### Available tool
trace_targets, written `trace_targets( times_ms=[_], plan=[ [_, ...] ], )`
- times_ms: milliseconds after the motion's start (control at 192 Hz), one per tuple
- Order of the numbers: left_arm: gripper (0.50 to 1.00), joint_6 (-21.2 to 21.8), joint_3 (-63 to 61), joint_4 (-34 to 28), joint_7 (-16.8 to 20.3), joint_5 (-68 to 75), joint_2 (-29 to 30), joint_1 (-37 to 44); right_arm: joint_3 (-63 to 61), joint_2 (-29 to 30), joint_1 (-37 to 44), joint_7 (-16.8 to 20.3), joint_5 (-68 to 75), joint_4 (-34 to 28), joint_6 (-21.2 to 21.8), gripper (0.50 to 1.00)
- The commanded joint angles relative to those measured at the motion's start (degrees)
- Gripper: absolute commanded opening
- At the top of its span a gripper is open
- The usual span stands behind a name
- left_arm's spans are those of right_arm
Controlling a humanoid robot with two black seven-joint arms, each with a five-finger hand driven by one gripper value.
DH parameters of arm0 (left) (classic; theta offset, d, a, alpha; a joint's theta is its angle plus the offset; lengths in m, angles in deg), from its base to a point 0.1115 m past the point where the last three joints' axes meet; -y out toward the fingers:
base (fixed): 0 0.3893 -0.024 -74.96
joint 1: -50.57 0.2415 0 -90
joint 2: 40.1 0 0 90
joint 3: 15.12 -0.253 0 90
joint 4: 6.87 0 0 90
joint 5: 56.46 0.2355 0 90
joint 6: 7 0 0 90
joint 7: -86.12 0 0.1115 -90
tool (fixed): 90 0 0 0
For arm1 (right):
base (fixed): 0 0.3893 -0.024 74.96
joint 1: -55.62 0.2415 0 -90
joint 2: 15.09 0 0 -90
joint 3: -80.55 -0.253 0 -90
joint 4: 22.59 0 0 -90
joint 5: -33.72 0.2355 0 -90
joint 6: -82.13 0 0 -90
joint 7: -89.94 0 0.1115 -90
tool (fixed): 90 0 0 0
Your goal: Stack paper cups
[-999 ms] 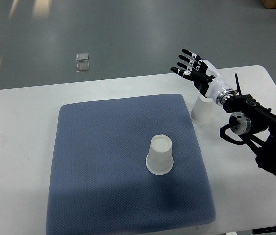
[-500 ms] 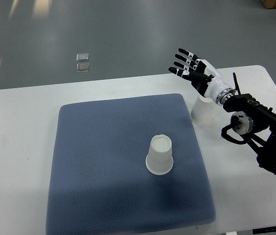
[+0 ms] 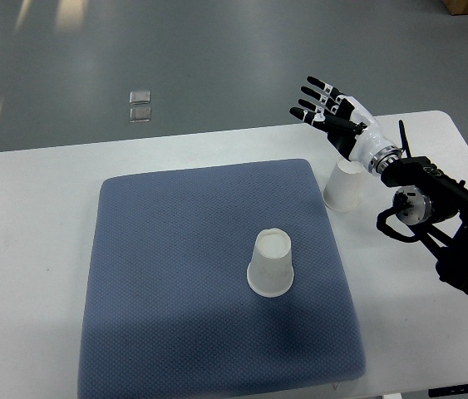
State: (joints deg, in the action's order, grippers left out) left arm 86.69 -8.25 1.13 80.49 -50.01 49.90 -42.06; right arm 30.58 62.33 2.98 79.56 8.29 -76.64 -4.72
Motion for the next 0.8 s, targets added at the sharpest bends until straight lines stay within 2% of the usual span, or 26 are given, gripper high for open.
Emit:
trace_targets(
  times_ms=[0,104,395,552,661,796],
  plan=[
    [1.0,0.0,0.08,0.0,-0.08,-0.03,0.0,0.0,-0.04,0.1,0.0,-0.43,0.04,0.0,-0.07,0.913],
    [1.0,0.0,-0.01,0.0,-0.08,-0.02,0.0,0.0,0.05,0.1,0.09,-1.83,0.04,0.0,-0.25,0.915],
    [1.0,0.0,-0.01,0.0,-0.08,-0.03,0.0,0.0,0.66,-0.69,0.53,-1.66,-0.75,0.0,0.63,0.919],
    [1.0,0.0,-0.01,0.0,0.09,-0.03,0.0,0.0,1.19,-0.95,0.62,-1.57,-0.75,0.0,4.68,0.919],
    [1.0,0.0,0.08,0.0,-0.08,-0.03,0.0,0.0,1.45,-3.59,0.79,-1.92,-0.75,0.0,8.37,0.915],
    [1.0,0.0,-0.01,0.0,-0.08,-0.03,0.0,0.0,1.98,-7.19,2.46,-1.84,-0.75,0.0,9.16,0.907]
  ],
)
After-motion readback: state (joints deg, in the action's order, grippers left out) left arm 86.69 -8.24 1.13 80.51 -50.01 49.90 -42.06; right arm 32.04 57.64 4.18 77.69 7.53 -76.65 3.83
